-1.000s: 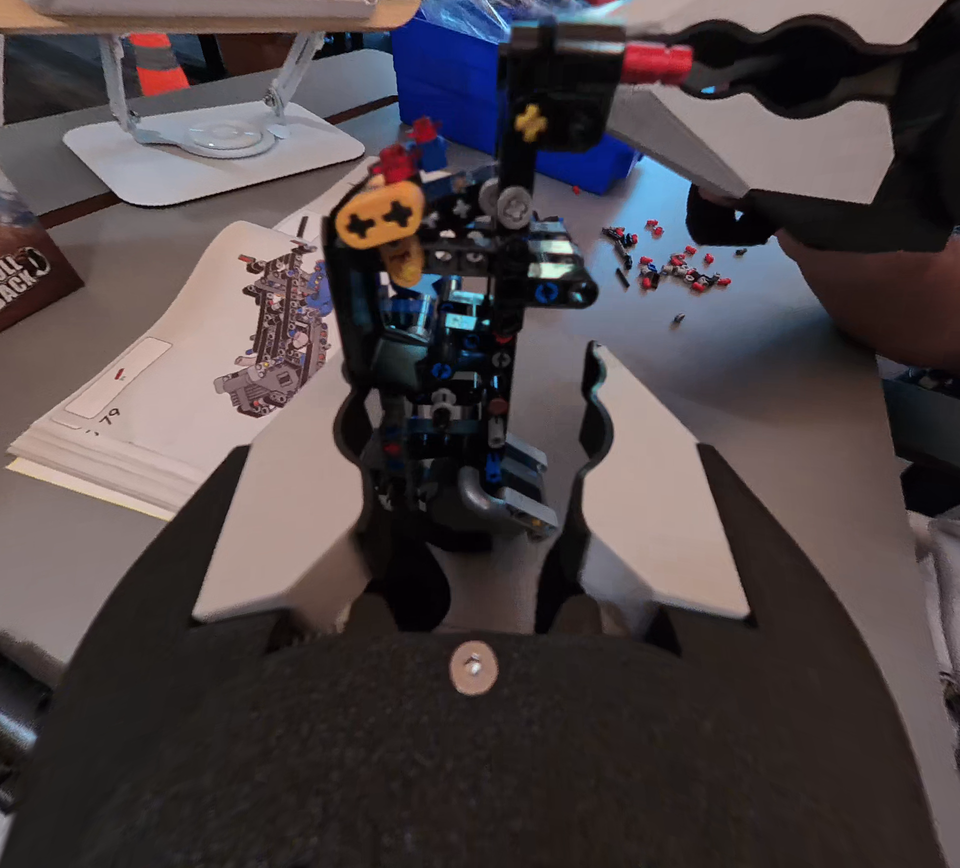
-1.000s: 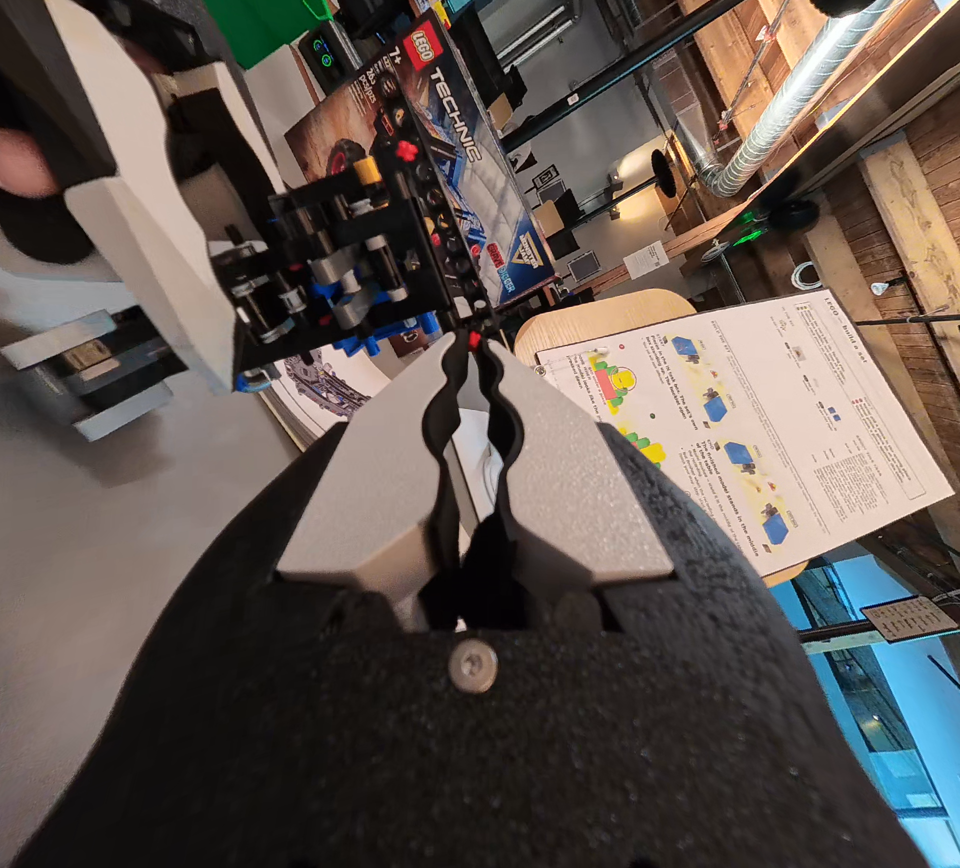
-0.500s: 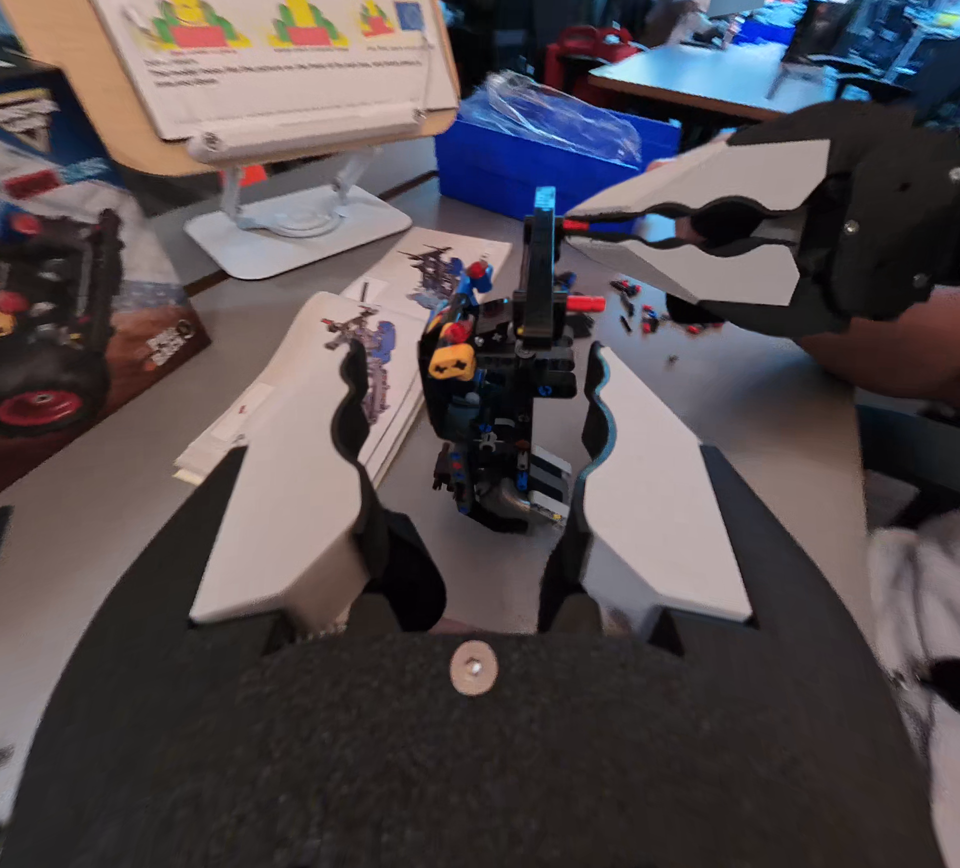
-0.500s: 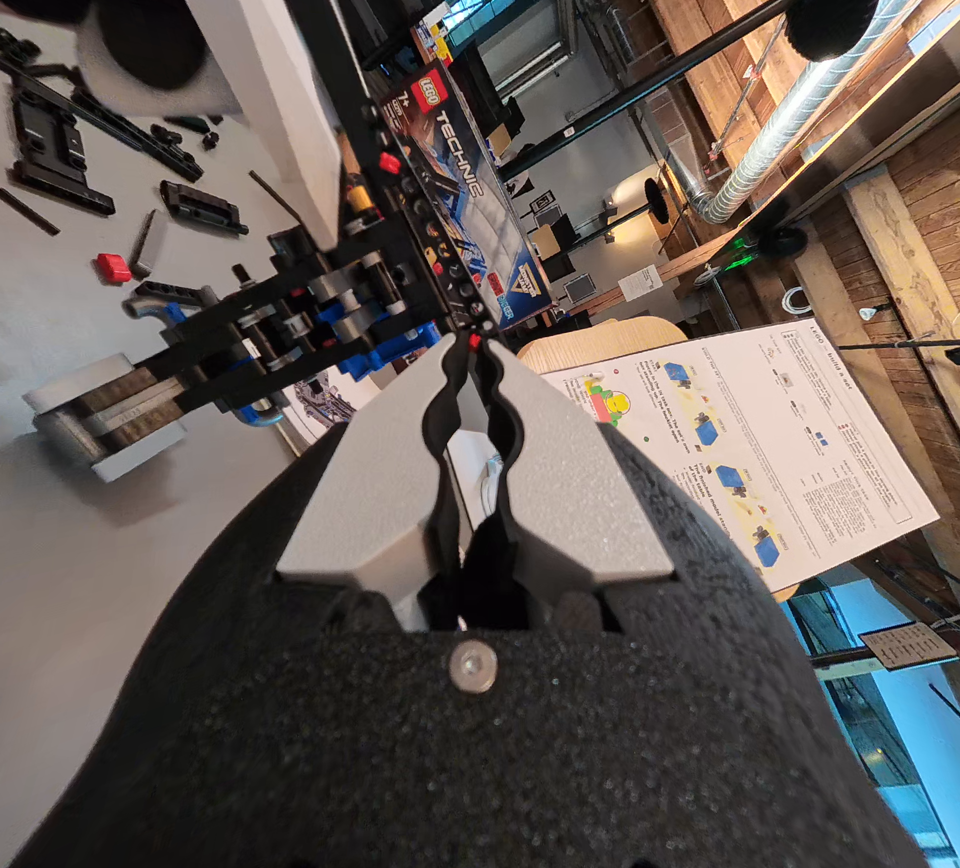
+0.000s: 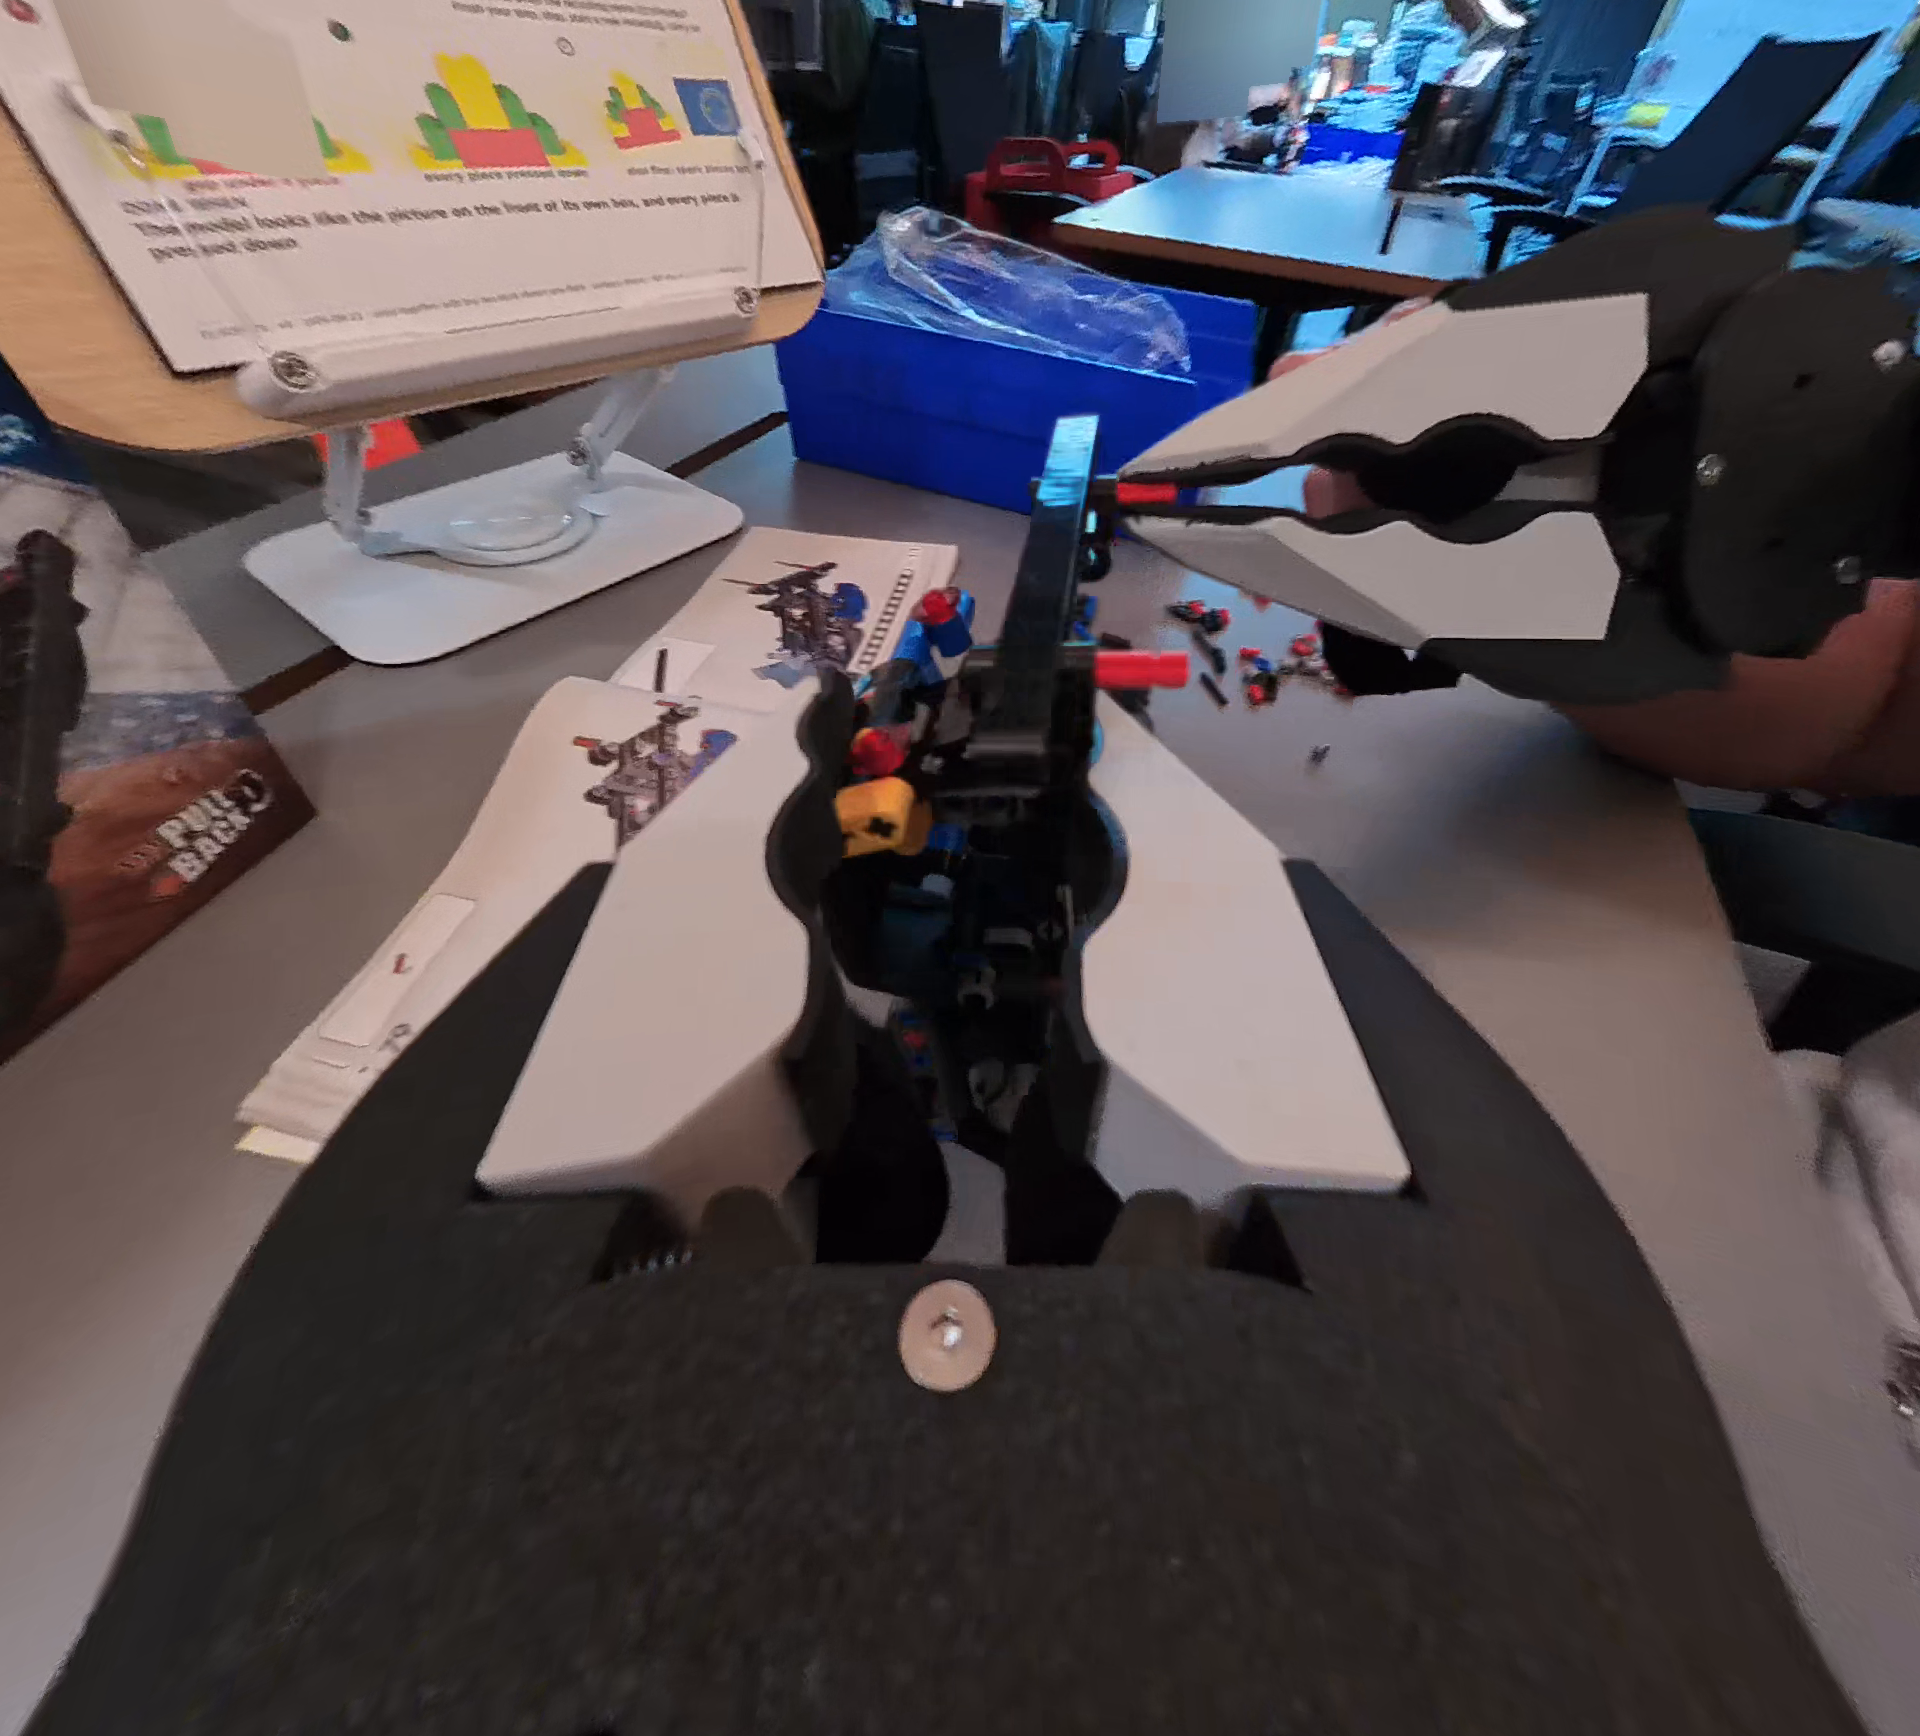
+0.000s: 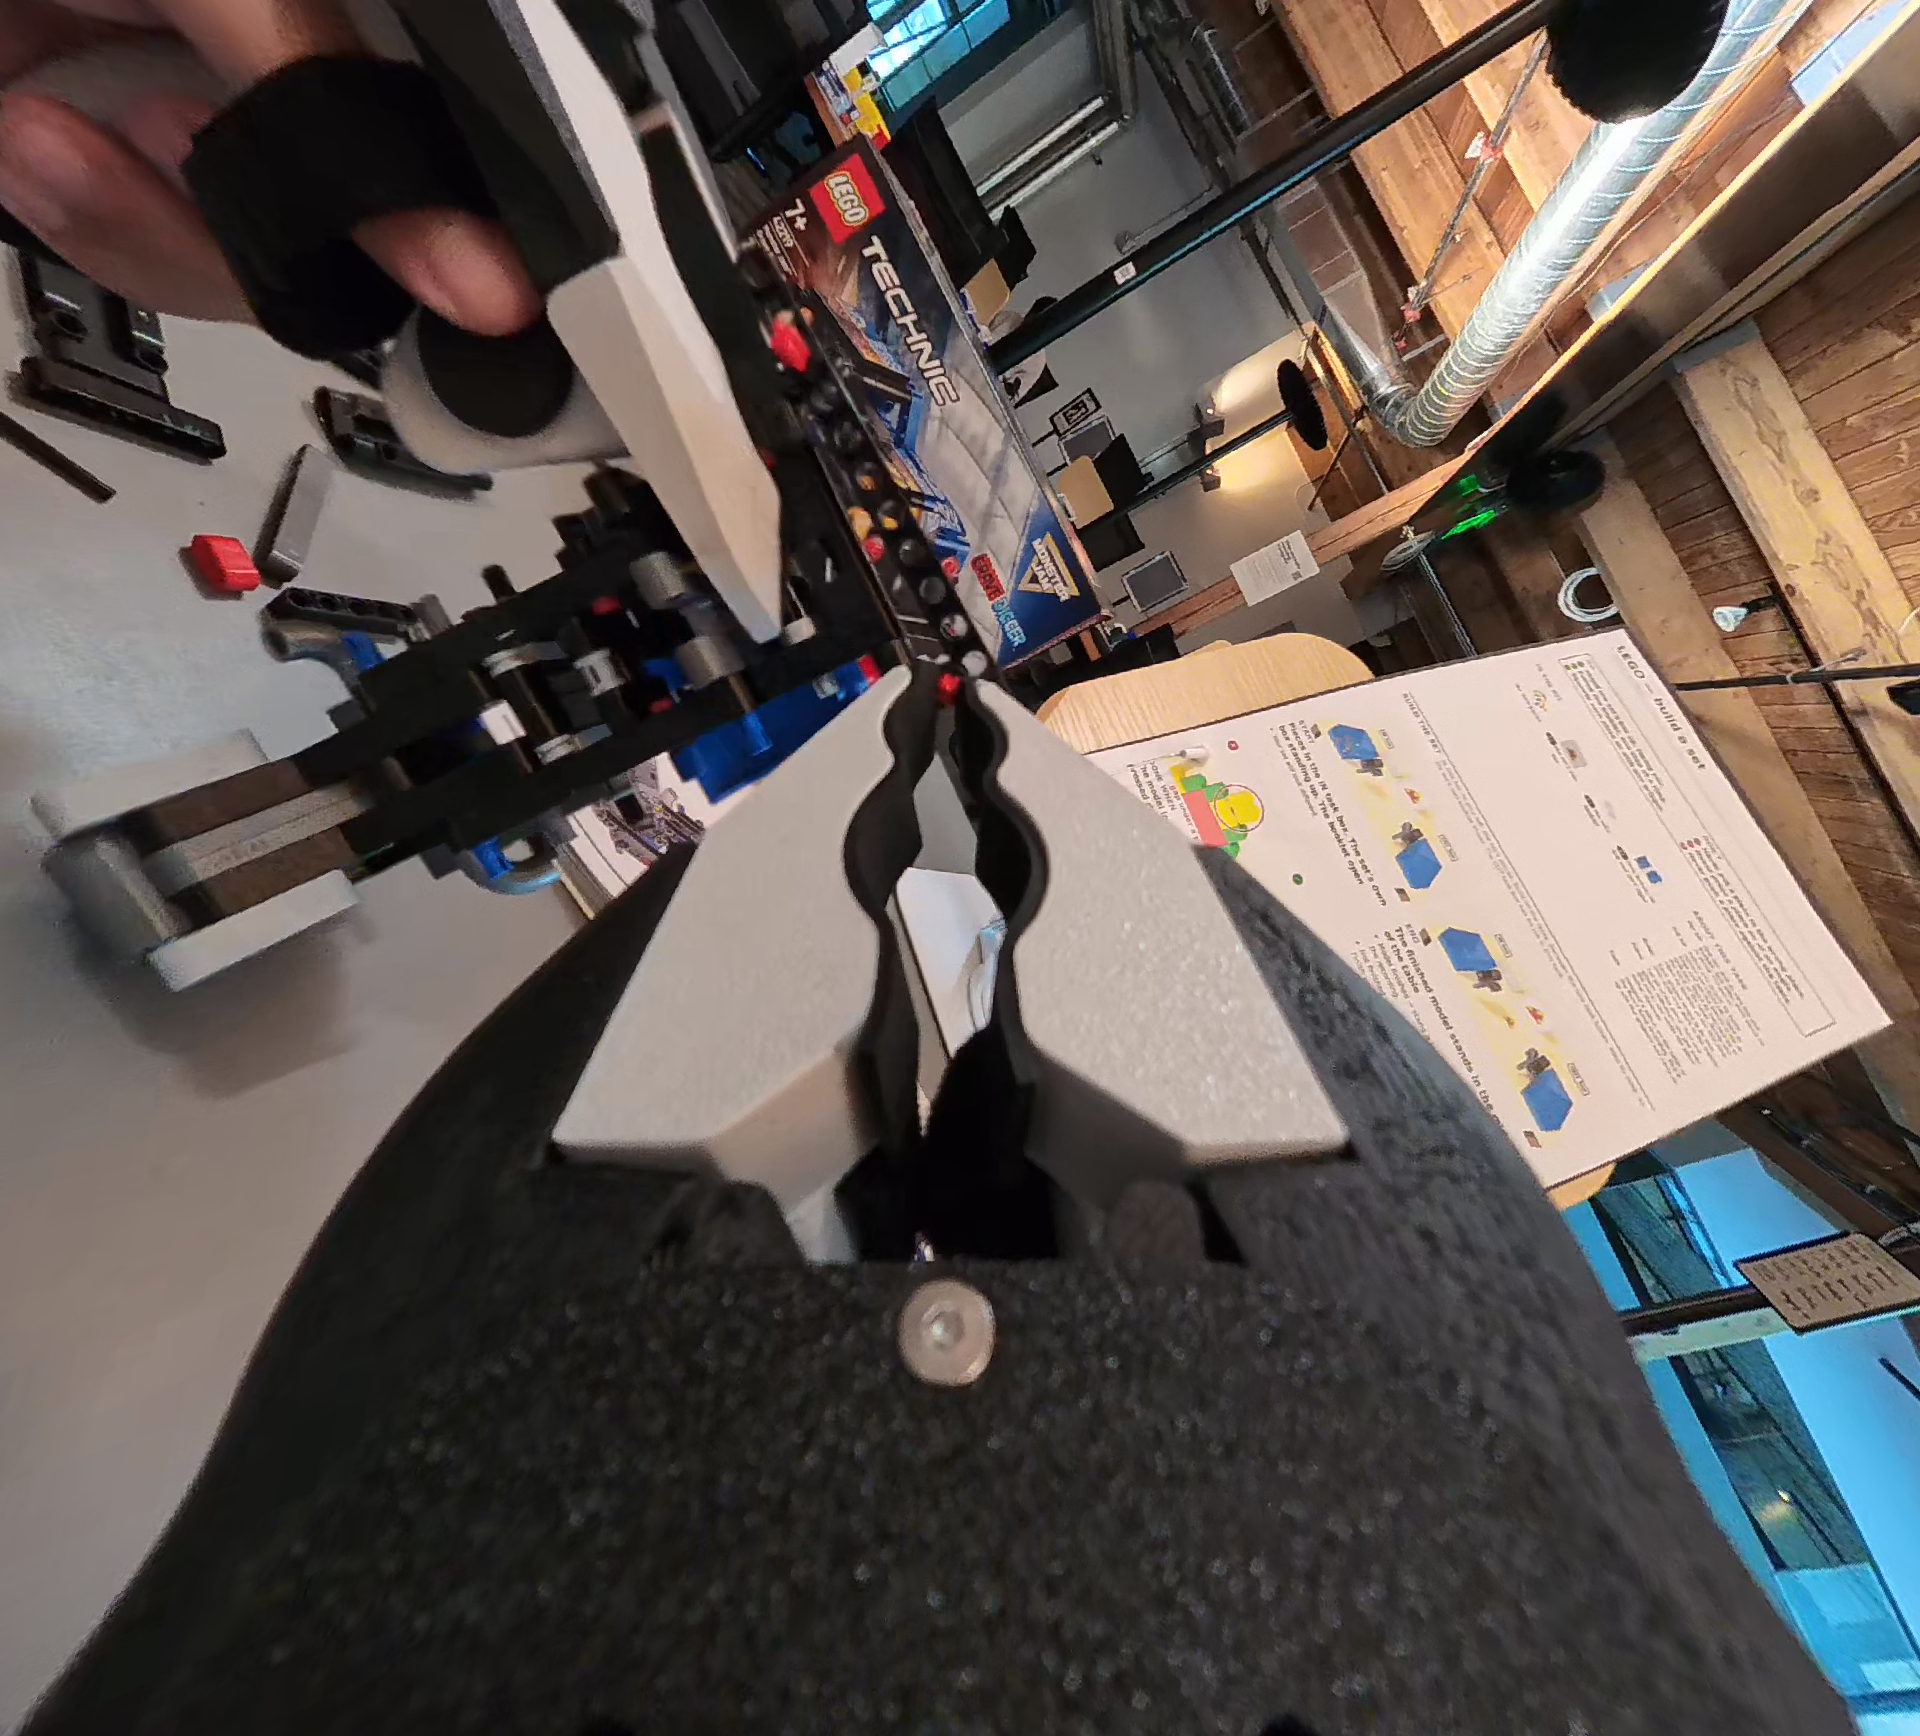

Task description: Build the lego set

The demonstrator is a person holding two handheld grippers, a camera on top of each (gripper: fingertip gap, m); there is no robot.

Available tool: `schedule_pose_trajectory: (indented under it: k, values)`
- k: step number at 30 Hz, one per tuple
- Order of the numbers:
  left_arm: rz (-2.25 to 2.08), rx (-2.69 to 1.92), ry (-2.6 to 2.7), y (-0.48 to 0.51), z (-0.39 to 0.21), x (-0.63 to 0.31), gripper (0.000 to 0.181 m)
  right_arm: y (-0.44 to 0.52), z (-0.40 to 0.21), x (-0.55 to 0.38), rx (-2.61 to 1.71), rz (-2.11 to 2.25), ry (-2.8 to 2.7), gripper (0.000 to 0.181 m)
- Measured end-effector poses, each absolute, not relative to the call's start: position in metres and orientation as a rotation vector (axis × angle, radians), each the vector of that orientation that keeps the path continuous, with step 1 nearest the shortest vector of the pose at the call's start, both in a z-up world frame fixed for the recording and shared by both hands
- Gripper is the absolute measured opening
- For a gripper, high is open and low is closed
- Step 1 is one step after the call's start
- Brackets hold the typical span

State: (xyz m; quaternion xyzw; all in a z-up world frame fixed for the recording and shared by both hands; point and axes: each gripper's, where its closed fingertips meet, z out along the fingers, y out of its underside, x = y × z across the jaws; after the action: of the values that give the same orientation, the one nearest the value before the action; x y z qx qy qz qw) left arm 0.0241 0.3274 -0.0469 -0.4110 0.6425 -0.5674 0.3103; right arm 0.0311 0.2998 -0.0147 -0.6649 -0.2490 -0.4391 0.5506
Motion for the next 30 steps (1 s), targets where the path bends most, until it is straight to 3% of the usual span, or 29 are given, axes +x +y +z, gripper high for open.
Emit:
schedule_pose_trajectory:
  k: [20, 26, 30]
  values:
    - [-1.37, -1.076, 1.628, 0.332, -0.047, 0.018, 0.035, 0.297, -0.015, 0.025, -1.613, -0.983, -0.521, 0.005]
    - [-1.418, -1.068, 1.645, 0.333, -0.047, 0.016, 0.035, 0.286, -0.013, 0.014, -1.678, -0.563, -0.589, 0.032]
    - [-1.396, -1.06, 1.645, 0.332, -0.047, 0.016, 0.035, 0.288, -0.013, 0.03, -1.647, -0.85, -0.762, 0.042]
